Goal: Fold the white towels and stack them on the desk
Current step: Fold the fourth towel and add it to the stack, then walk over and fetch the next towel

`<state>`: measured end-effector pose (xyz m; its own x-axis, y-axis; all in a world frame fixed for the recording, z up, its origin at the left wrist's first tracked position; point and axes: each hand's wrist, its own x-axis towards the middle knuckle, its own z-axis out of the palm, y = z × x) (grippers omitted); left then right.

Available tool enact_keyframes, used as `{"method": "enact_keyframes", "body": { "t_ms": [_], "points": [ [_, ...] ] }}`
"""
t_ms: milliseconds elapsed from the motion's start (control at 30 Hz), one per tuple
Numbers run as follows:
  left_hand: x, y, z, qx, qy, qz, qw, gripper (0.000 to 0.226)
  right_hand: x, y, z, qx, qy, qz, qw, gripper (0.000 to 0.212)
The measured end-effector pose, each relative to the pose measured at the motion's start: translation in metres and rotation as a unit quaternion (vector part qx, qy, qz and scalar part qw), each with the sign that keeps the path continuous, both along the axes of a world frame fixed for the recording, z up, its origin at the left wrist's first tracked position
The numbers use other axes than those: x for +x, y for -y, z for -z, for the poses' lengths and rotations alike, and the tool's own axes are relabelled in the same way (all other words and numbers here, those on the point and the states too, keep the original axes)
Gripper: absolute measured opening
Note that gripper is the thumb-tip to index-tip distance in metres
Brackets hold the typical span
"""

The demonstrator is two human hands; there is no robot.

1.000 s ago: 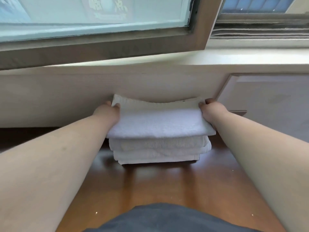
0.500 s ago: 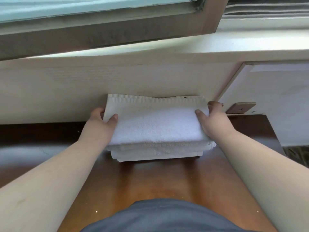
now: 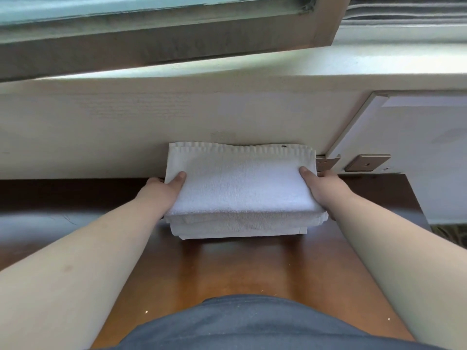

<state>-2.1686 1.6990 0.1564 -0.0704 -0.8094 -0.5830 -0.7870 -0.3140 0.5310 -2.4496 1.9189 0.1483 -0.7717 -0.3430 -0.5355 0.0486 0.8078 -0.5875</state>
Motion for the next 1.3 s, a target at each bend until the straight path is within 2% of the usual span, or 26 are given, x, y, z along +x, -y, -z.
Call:
{"method": "enact_keyframes", "body": {
  "t_ms": [33, 67, 100, 133, 167, 200, 233, 267, 333, 433, 533, 700, 800, 900, 1033, 1133, 1233, 1300],
  "points": [
    [-0.002, -0.003, -0.004, -0.051, 0.025, 0.006, 0.998, 0.086, 0.003, 0.002, -0.003, -0.017, -0.049, 0.005, 0.999, 0.08],
    [-0.003, -0.008, -0.008, -0.141, 0.067, 0.041, 0.987, 0.081, 0.009, 0.004, -0.009, -0.037, -0.128, -0.006, 0.991, 0.074],
    [-0.005, -0.015, -0.014, -0.264, 0.089, 0.106, 0.955, 0.071, 0.017, 0.006, -0.016, -0.059, -0.22, -0.039, 0.973, 0.067],
    [-0.009, -0.025, -0.02, -0.382, 0.067, 0.198, 0.9, 0.059, 0.027, 0.01, -0.024, -0.088, -0.307, -0.089, 0.943, 0.06],
    [-0.014, -0.036, -0.024, -0.458, 0.018, 0.295, 0.838, 0.052, 0.04, 0.015, -0.032, -0.114, -0.374, -0.15, 0.908, 0.056],
    [-0.02, -0.048, -0.025, -0.483, -0.015, 0.387, 0.785, 0.051, 0.053, 0.02, -0.037, -0.121, -0.418, -0.214, 0.874, 0.056],
    [-0.026, -0.059, -0.025, -0.465, -0.01, 0.461, 0.755, 0.051, 0.065, 0.025, -0.037, -0.11, -0.442, -0.273, 0.848, 0.057],
    [-0.031, -0.069, -0.021, -0.42, 0.033, 0.51, 0.75, 0.053, 0.075, 0.029, -0.035, -0.084, -0.443, -0.326, 0.831, 0.059],
    [-0.034, -0.079, -0.006, -0.334, 0.143, 0.533, 0.764, 0.06, 0.084, 0.031, -0.023, -0.002, -0.389, -0.406, 0.827, 0.065],
    [-0.028, -0.068, 0.006, -0.311, 0.196, 0.507, 0.78, 0.072, 0.071, 0.027, -0.004, 0.056, -0.318, -0.426, 0.845, 0.078],
    [-0.019, -0.047, 0.007, -0.293, 0.195, 0.491, 0.797, 0.083, 0.053, 0.027, 0.004, 0.061, -0.323, -0.412, 0.85, 0.089],
    [0.006, -0.031, -0.001, -0.227, 0.169, 0.478, 0.831, 0.078, 0.043, 0.018, -0.001, 0.085, -0.302, -0.427, 0.848, 0.093],
    [0.017, -0.032, -0.015, -0.243, 0.144, 0.48, 0.831, 0.074, 0.046, 0.019, -0.018, 0.061, -0.288, -0.409, 0.864, 0.09],
    [0.05, -0.033, -0.028, -0.297, 0.1, 0.429, 0.847, 0.069, 0.061, 0.029, -0.041, -0.022, -0.298, -0.376, 0.877, 0.078],
    [0.121, -0.035, -0.045, -0.328, 0.085, 0.331, 0.881, 0.061, 0.111, 0.051, -0.07, -0.082, -0.316, -0.409, 0.852, 0.065],
    [0.185, -0.034, -0.063, -0.322, 0.101, 0.266, 0.903, 0.053, 0.157, 0.076, -0.09, -0.076, -0.3, -0.462, 0.831, 0.058],
    [0.262, -0.033, -0.092, -0.305, 0.128, 0.227, 0.916, 0.048, 0.221, 0.108, -0.113, -0.068, -0.317, -0.533, 0.782, 0.055],
    [0.319, -0.032, -0.122, -0.3, 0.158, 0.212, 0.917, 0.047, 0.28, 0.136, -0.132, -0.058, -0.332, -0.592, 0.732, 0.057]
  ]
}}
